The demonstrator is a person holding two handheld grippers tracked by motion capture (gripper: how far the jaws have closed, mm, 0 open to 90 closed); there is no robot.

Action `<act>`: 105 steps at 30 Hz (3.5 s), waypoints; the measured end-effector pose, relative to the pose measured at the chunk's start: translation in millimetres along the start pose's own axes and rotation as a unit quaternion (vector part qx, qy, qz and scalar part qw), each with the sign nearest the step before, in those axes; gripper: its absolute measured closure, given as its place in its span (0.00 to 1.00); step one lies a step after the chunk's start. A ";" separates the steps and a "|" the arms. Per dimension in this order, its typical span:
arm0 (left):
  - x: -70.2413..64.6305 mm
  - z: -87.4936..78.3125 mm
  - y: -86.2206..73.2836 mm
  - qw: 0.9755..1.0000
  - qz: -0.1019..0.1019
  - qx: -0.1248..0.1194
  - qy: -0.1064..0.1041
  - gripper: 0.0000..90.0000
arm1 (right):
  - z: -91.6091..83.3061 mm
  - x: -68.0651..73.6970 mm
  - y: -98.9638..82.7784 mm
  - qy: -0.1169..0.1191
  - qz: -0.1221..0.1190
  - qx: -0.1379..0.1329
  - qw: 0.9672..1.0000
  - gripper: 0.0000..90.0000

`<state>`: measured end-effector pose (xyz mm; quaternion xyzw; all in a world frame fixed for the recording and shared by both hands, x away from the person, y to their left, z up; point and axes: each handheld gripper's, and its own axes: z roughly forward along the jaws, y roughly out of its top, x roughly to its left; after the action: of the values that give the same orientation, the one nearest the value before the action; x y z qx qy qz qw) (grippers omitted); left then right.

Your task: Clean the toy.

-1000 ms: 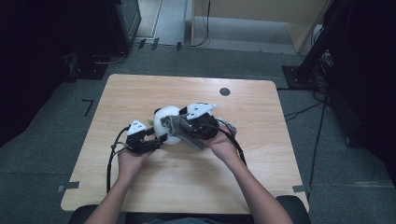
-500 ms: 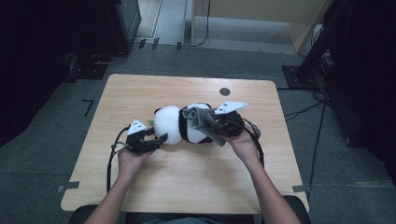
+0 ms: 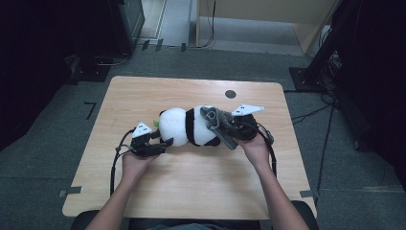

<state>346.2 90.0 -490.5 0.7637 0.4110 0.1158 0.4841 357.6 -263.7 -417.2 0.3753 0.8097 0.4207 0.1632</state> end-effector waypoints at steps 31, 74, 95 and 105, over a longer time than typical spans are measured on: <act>7.2 9.5 1.7 1.000 -0.001 0.006 -0.028 0.28 | 21.1 -13.8 -17.5 -0.002 0.031 0.030 0.999 0.85; 16.5 19.0 22.6 0.999 0.024 0.027 -0.032 0.43 | -10.2 -0.6 -4.3 0.026 0.002 0.007 1.000 0.86; 10.4 10.8 24.6 0.999 0.001 0.041 -0.032 0.41 | 40.7 98.9 -3.0 0.168 -0.125 0.085 0.974 0.85; 6.8 9.3 23.6 0.999 0.004 0.042 -0.026 0.41 | 89.3 111.7 -0.1 0.165 -0.128 0.108 0.972 0.85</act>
<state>368.0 84.5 -477.0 0.7877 0.3994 0.0803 0.4621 335.1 -130.6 -464.4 0.2099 0.9073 0.3624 0.0384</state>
